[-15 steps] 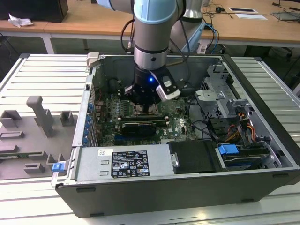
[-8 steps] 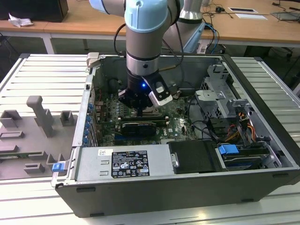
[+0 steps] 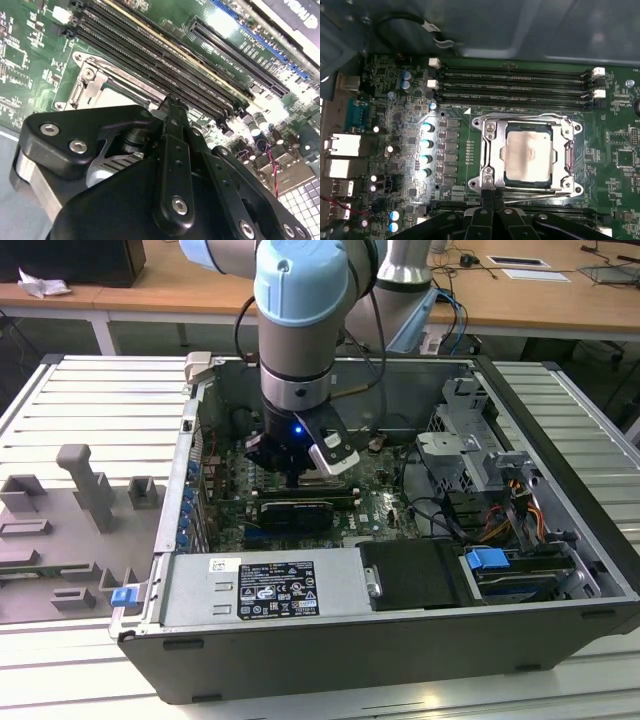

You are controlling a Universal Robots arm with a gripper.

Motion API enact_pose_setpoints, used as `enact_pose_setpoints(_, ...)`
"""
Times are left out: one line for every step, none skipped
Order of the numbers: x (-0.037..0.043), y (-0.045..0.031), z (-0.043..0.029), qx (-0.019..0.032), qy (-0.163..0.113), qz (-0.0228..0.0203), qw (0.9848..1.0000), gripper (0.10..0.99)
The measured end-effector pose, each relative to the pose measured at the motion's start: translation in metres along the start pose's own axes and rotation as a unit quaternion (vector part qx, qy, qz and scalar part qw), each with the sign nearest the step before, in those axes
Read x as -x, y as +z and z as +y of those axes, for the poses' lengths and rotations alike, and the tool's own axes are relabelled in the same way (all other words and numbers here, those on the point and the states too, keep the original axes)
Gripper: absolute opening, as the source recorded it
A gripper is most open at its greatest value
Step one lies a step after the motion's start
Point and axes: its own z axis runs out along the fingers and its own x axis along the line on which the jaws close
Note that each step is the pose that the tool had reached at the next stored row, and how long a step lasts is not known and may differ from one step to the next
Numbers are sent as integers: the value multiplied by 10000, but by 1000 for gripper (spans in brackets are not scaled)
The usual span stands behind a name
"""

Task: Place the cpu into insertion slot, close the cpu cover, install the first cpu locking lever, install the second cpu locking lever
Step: 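Install the second cpu locking lever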

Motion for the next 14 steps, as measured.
enact_pose_setpoints(-17, -2, -20, 85, 0, -13, 10000, 106)
enact_pose_setpoints(-24, -3, -33, 140, -1, -20, 9999, 106)
enact_pose_setpoints(-31, -4, -47, 193, -2, -28, 9998, 106)
enact_pose_setpoints(-37, -6, -68, 250, -2, -38, 9997, 106)
enact_pose_setpoints(-40, -8, -94, 291, -3, -46, 9996, 106)
enact_pose_setpoints(-43, -9, -124, 337, -4, -55, 9994, 106)
enact_pose_setpoints(-45, -11, -147, 368, -5, -60, 9993, 106)
enact_pose_setpoints(-48, -14, -170, 402, -5, -66, 9992, 106)
enact_pose_setpoints(-51, -15, -191, 441, -6, -72, 9990, 106)
enact_pose_setpoints(-64, -16, -218, 547, -5, -86, 9985, 106)
enact_pose_setpoints(-74, -12, -222, 610, -5, -92, 9981, 106)
enact_pose_setpoints(-84, -7, -224, 635, -6, -95, 9979, 106)
enact_pose_setpoints(-97, 3, -227, 648, -6, -99, 9979, 106)
enact_pose_setpoints(-109, 17, -228, 652, -7, -102, 9978, 106)
